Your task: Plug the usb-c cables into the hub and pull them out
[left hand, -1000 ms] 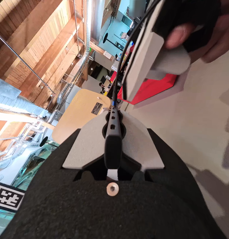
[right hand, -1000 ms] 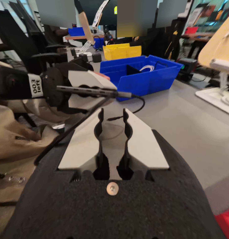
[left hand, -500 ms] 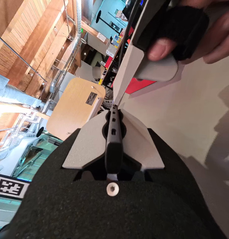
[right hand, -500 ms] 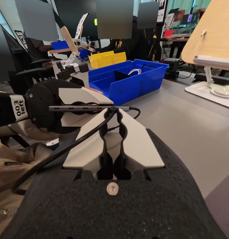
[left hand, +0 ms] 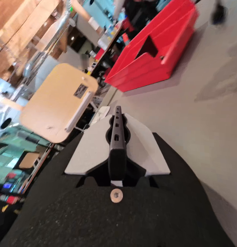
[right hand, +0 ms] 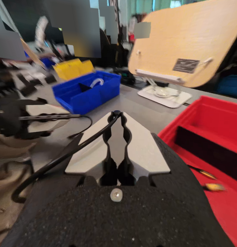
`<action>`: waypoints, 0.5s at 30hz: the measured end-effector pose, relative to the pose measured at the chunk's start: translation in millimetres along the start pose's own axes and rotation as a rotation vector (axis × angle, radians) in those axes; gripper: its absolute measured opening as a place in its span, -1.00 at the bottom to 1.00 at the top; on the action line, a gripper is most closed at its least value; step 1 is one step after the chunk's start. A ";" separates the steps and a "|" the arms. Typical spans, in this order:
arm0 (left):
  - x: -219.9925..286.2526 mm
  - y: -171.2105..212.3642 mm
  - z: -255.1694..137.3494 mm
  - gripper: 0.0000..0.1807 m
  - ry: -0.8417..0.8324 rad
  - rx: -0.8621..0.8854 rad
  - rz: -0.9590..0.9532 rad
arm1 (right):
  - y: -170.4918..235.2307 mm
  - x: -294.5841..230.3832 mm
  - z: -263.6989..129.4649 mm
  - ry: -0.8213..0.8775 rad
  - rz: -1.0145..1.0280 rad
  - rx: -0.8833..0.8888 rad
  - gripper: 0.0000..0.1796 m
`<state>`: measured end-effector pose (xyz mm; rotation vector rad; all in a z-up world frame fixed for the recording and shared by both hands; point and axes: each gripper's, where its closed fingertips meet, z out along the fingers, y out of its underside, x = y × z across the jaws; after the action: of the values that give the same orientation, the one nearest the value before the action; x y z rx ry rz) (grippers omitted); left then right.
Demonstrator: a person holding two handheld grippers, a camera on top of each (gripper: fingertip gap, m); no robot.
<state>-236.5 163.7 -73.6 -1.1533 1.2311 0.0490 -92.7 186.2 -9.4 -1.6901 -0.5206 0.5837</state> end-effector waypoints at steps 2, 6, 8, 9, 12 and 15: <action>16.6 -1.3 -0.2 -0.88 0.043 0.026 0.050 | -6.1 29.2 -9.3 0.126 -0.124 -0.169 -0.89; 20.6 -7.5 -0.6 -0.88 0.020 0.036 0.139 | -27.7 107.6 -38.5 0.454 -0.329 -0.394 -0.89; 17.8 -9.0 -1.1 -0.88 0.014 0.032 0.104 | -41.2 138.4 -48.7 0.579 -0.388 -0.452 -0.89; 17.1 -8.3 -1.2 -0.88 0.018 0.031 0.084 | -42.1 151.2 -51.6 0.621 -0.406 -0.500 -0.89; 13.4 -2.3 -0.6 -0.88 0.016 0.023 0.060 | -24.6 186.4 -53.8 0.716 -0.446 -0.660 -0.89; 10.1 3.2 -0.2 -0.88 0.012 0.010 0.050 | 27.9 207.5 -54.7 0.698 -0.476 -0.928 -0.89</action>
<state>-234.4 159.8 -83.2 -1.1156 1.2695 0.0727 103.1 269.7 -48.4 -2.3418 -0.6857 -0.7039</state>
